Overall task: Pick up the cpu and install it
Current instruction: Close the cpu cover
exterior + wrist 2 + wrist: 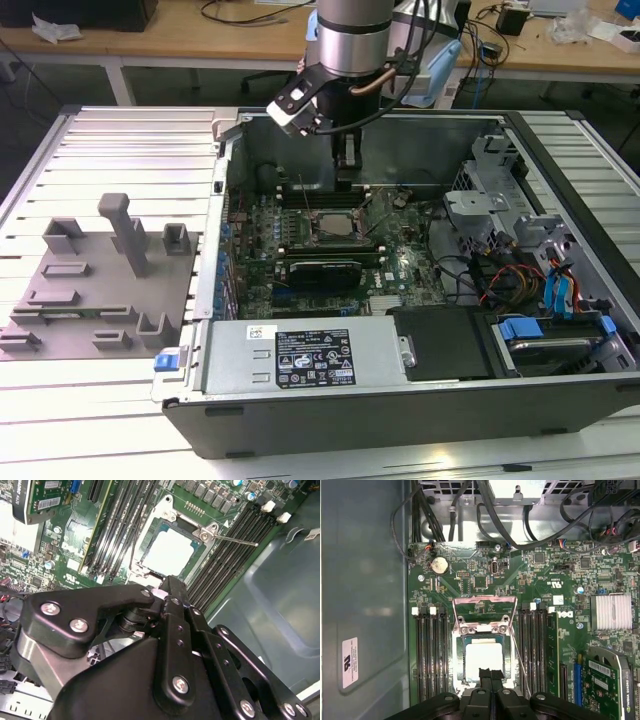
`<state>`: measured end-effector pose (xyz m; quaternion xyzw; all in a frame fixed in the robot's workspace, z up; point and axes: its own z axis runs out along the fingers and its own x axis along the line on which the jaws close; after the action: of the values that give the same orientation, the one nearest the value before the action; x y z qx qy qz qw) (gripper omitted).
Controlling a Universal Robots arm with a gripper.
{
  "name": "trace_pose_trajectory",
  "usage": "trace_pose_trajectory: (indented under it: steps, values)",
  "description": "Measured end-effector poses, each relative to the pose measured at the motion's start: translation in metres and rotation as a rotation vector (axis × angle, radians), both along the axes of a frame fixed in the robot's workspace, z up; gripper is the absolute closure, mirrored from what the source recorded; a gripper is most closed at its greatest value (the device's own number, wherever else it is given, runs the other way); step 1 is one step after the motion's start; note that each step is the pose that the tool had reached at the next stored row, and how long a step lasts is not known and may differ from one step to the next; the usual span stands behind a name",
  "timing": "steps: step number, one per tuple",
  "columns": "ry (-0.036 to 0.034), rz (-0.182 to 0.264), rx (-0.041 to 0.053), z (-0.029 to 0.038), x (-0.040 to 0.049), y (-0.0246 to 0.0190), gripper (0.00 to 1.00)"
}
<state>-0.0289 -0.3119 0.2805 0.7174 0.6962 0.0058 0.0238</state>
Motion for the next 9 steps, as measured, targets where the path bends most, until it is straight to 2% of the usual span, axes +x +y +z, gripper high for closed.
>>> trace_pose_trajectory:
  steps: [2, 9]
  values:
    - [-0.0001, 0.0, 0.0001, -0.0001, 0.0027, 0.0, 0.89]
    - [-0.0001, 0.0, 0.0002, -0.0001, 0.0205, 0.0, 0.89]
